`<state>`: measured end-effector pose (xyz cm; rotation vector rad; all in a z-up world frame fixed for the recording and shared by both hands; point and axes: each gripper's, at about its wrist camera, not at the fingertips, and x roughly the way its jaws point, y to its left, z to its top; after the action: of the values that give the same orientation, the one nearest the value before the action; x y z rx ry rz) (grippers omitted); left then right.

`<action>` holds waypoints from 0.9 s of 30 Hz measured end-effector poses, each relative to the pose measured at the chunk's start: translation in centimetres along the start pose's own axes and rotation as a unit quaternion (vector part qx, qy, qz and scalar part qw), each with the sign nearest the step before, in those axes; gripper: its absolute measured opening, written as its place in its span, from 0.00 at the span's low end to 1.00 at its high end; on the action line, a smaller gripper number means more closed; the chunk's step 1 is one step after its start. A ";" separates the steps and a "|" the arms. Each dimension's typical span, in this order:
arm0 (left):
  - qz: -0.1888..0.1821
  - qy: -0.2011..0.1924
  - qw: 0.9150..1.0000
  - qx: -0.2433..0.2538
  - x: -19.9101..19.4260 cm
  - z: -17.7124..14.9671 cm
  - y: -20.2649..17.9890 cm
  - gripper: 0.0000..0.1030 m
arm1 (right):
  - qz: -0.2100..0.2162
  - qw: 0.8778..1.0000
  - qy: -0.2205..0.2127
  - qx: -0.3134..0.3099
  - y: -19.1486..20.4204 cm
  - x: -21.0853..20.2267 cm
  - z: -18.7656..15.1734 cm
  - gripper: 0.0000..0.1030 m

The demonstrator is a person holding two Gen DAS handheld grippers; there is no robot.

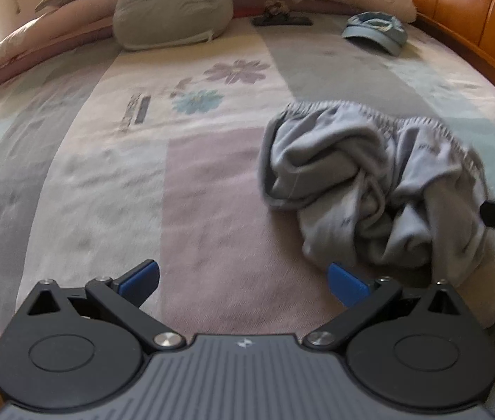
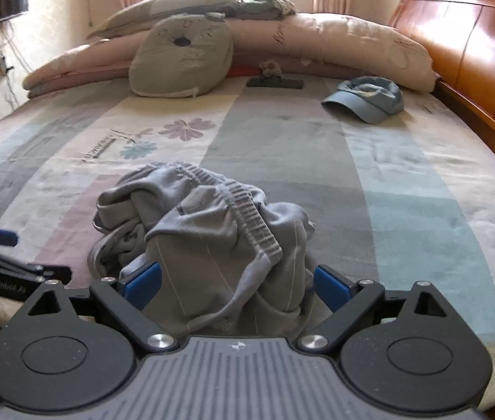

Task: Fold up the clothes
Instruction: 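Move both tools toward the crumpled grey sweatpants to reach the waistband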

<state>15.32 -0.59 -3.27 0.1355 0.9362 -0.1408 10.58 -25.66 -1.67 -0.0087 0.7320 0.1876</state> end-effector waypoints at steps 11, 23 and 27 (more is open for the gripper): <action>-0.122 -0.012 0.991 0.047 2.5 3.9 -3.7 0.99 | 0.092 0.996 0.008 -0.019 -1.5 0.8 1.1 0.96; -0.135 0.034 0.990 0.024 7.0 4.4 -1.0 1.00 | 0.131 0.991 0.003 -0.005 -4.0 0.1 1.1 1.00; -0.119 0.017 0.992 0.033 5.7 3.9 -0.4 0.99 | 0.165 0.986 0.006 -0.011 -3.3 1.1 1.6 1.00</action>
<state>21.66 -2.00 -5.62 0.0884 0.9806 -0.3911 13.00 -28.63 -1.42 0.0910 0.7403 0.5125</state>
